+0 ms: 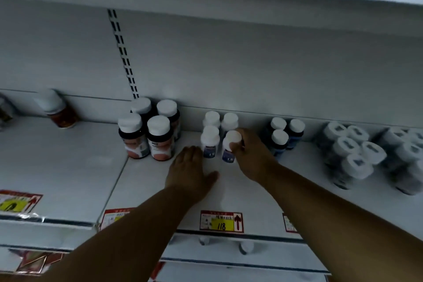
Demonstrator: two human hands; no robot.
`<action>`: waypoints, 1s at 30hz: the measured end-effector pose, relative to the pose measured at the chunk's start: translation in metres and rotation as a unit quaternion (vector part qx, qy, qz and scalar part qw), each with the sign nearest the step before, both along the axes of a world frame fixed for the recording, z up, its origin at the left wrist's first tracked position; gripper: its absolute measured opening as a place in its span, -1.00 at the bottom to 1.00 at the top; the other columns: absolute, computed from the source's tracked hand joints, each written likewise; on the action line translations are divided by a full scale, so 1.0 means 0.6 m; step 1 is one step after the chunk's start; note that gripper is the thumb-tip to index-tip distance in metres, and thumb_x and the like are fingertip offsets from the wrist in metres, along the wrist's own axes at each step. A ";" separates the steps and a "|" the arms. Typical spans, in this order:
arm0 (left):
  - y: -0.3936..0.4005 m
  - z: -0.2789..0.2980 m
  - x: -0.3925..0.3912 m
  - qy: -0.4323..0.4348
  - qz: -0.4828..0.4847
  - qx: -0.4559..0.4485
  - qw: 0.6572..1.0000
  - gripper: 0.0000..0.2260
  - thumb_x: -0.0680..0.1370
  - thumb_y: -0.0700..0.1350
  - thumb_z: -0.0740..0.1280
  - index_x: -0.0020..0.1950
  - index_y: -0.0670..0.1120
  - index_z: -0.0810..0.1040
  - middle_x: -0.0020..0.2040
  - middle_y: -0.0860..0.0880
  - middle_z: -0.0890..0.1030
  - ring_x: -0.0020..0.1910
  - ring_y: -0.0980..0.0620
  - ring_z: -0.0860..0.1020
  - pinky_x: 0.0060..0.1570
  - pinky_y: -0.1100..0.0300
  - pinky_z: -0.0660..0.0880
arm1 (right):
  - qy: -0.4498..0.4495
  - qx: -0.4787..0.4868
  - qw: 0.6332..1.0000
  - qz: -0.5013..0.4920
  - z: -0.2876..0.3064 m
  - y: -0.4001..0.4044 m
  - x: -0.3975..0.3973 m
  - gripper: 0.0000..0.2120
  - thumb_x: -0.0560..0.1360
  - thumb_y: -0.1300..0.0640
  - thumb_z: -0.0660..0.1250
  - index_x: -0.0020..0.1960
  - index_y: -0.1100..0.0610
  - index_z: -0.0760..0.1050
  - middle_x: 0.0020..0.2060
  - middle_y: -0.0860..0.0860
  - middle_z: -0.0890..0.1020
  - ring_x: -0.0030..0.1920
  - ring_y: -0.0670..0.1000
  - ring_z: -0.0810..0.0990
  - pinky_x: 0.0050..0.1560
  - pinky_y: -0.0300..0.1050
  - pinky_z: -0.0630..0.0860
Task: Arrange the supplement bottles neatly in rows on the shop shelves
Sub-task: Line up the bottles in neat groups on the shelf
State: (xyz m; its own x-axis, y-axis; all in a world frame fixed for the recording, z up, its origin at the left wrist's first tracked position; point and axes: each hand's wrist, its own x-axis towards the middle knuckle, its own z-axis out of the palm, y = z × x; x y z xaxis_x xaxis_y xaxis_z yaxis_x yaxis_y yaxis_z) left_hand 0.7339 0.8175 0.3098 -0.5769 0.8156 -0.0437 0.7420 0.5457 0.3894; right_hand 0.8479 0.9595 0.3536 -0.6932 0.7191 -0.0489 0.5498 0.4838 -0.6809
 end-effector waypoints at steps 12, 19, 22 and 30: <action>-0.010 0.002 -0.003 -0.004 -0.018 -0.010 1.000 -0.22 0.55 0.27 0.20 0.60 -0.08 -0.04 0.60 -0.07 0.04 0.58 -0.04 -0.02 0.51 0.09 -0.05 | 0.020 0.068 0.997 -0.031 -0.003 -0.021 -0.002 -0.46 0.51 0.00 0.38 0.43 0.07 0.30 0.28 0.10 0.42 0.25 0.10 0.44 0.26 0.04 0.44; -0.122 0.013 -0.007 0.026 -0.124 0.011 0.992 -0.27 0.58 0.21 0.20 0.59 -0.15 0.03 0.58 -0.13 0.14 0.54 -0.08 0.13 0.50 0.12 0.05 | 0.073 0.090 0.987 -0.108 -0.003 -0.184 0.039 -0.42 0.50 0.03 0.41 0.44 0.12 0.31 0.28 0.12 0.42 0.23 0.08 0.47 0.17 -0.25 0.31; -0.202 0.028 -0.003 0.030 -0.173 0.045 0.983 -0.30 0.56 0.18 0.26 0.57 -0.15 0.12 0.54 -0.13 0.23 0.51 -0.11 0.20 0.47 0.12 0.11 | 0.075 0.091 0.983 -0.142 0.003 -0.292 0.053 -0.46 0.51 0.05 0.40 0.43 0.12 0.33 0.30 0.12 0.41 0.25 0.09 0.48 0.19 -0.19 0.37; -0.421 0.049 0.016 0.046 -0.211 0.056 0.975 -0.41 0.58 0.14 0.25 0.54 -0.06 0.22 0.50 -0.06 0.32 0.48 -0.07 0.25 0.44 0.11 0.16 | 0.004 0.037 0.989 -0.140 0.017 -0.514 0.079 -0.53 0.53 -0.03 0.35 0.40 -0.10 0.34 0.37 -0.07 0.33 0.32 -0.01 0.41 0.31 -0.02 0.44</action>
